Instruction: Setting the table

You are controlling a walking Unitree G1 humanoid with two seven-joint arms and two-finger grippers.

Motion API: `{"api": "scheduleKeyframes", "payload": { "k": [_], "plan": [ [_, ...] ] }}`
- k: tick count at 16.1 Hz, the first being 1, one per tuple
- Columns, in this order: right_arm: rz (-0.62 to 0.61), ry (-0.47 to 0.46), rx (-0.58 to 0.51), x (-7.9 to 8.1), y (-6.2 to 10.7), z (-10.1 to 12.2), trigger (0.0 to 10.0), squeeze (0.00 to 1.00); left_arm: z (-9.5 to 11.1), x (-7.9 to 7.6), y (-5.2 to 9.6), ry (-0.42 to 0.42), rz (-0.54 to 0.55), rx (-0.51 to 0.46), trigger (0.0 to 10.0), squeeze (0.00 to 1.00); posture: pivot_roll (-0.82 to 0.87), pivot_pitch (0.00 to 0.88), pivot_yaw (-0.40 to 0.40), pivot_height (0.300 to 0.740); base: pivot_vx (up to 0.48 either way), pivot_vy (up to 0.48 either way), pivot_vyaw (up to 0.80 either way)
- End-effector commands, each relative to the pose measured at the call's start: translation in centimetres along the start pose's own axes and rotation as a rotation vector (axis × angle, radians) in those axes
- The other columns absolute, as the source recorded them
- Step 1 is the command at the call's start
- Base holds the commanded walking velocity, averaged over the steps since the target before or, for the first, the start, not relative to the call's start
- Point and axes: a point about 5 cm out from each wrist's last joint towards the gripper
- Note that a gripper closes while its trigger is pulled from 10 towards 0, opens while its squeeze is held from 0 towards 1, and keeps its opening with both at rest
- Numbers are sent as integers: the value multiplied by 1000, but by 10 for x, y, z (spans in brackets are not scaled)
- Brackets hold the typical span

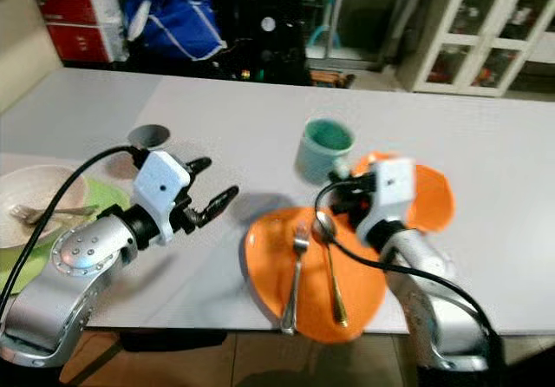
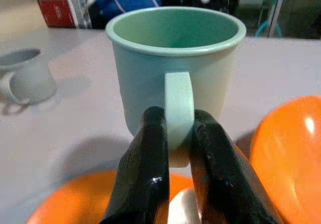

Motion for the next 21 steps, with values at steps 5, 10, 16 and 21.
{"api": "scheduleKeyframes", "payload": {
  "k": [5,10,16,21],
  "plan": [
    [92,15,-36,4,-33,2,10000,0,-7,-1,9,-5,-25,73,10000,0,-11,0,-44,740,0,0,0],
    [178,53,-4,18,-63,-5,10000,0,-12,7,18,-12,28,122,10000,0,-1,0,-58,740,0,0,0],
    [70,23,-130,2,-77,14,10000,0,6,14,8,-40,169,-6,10000,0,-5,0,-62,740,0,0,0],
    [-27,11,-188,-8,-67,23,10000,0,13,12,-3,-11,215,-90,10000,0,-65,0,-21,740,0,0,0]
  ]
}}
Point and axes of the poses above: a point about 5 cm out from each wrist's last joint towards the gripper, its own y axis pointing back from the gripper into the wrist, its own z axis along the axis of the wrist's last joint, x = y × z, and after that the axes turned 14 degrees about y, right-handed
